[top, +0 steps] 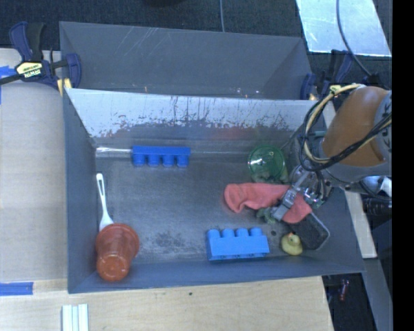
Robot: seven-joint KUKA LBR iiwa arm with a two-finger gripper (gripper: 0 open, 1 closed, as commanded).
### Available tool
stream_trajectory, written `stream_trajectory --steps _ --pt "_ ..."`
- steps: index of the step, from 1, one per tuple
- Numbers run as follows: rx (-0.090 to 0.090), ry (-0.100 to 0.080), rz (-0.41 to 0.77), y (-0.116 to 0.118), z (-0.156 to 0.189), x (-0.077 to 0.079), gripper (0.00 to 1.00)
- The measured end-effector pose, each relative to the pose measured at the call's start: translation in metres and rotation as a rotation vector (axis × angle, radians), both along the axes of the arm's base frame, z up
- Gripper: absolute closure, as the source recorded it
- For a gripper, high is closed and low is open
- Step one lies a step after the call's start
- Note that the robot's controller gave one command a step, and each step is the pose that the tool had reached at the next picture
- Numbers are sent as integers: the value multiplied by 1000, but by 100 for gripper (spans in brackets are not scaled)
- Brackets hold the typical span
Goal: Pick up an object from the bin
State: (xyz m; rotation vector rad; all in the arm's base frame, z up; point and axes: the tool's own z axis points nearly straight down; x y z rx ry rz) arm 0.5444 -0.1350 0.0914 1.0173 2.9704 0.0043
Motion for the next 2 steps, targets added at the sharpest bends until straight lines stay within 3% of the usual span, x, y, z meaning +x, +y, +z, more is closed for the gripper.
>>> stream_trajectory --steps 1,2 --pt "-4 -9 197 -12 -3 -15 0" --pt "0 -11 155 -12 -15 -30 100"
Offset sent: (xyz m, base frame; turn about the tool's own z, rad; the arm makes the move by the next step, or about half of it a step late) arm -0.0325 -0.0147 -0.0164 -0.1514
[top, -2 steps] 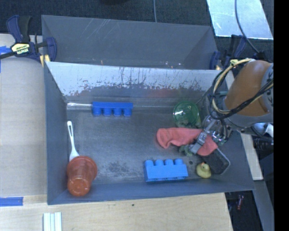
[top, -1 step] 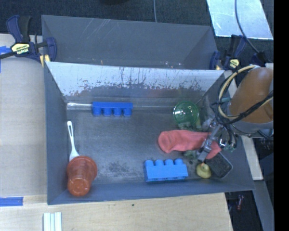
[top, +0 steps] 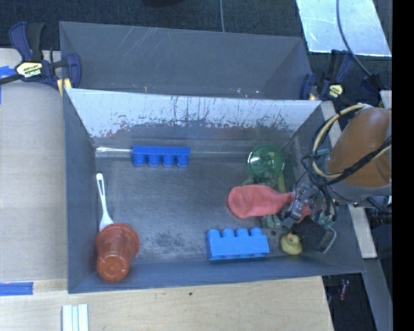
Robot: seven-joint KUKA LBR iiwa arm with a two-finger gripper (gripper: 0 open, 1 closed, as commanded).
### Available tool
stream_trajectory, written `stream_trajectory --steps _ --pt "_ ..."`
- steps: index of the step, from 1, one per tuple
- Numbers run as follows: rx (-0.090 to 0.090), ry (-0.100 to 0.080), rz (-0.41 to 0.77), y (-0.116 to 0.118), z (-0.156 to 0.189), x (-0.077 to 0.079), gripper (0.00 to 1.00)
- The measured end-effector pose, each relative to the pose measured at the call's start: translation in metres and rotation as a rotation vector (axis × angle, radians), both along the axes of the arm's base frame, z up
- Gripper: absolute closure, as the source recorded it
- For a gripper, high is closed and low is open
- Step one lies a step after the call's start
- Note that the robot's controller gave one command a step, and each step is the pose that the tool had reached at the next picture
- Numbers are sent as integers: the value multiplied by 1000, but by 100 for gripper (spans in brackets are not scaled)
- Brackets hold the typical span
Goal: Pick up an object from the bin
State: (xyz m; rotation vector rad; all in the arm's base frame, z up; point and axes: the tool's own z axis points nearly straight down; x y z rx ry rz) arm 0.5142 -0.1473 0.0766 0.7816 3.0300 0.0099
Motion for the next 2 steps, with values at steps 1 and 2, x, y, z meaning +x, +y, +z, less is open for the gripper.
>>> stream_trajectory --steps 1,2 --pt "0 0 0 0 0 0 100" --pt "0 0 37 -3 18 7 100"
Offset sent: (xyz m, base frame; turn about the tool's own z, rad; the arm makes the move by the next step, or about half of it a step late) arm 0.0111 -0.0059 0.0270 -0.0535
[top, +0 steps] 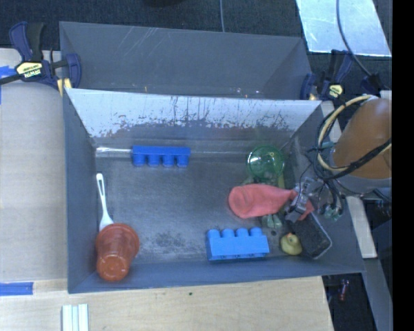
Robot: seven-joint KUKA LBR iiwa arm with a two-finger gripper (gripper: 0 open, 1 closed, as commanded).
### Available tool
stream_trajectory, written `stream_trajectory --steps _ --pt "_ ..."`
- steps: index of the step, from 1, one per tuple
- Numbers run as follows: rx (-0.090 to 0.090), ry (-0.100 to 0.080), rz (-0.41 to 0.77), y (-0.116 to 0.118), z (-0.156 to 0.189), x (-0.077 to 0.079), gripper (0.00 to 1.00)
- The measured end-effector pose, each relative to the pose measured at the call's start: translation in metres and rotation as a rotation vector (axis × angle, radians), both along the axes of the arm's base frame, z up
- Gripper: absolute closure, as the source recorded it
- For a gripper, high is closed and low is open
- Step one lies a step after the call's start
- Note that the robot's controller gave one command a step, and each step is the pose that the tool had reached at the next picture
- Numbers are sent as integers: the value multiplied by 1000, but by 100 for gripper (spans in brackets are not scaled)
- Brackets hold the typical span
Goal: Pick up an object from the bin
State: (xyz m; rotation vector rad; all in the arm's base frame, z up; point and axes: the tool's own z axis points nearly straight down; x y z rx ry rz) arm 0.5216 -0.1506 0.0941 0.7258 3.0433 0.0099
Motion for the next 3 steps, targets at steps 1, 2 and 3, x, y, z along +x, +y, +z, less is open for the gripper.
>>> stream_trajectory --steps 1,2,3 --pt "1 -2 2 -3 1 3 100" --pt "-2 -1 45 -6 63 4 100" --pt "-3 -6 50 -6 97 5 100"
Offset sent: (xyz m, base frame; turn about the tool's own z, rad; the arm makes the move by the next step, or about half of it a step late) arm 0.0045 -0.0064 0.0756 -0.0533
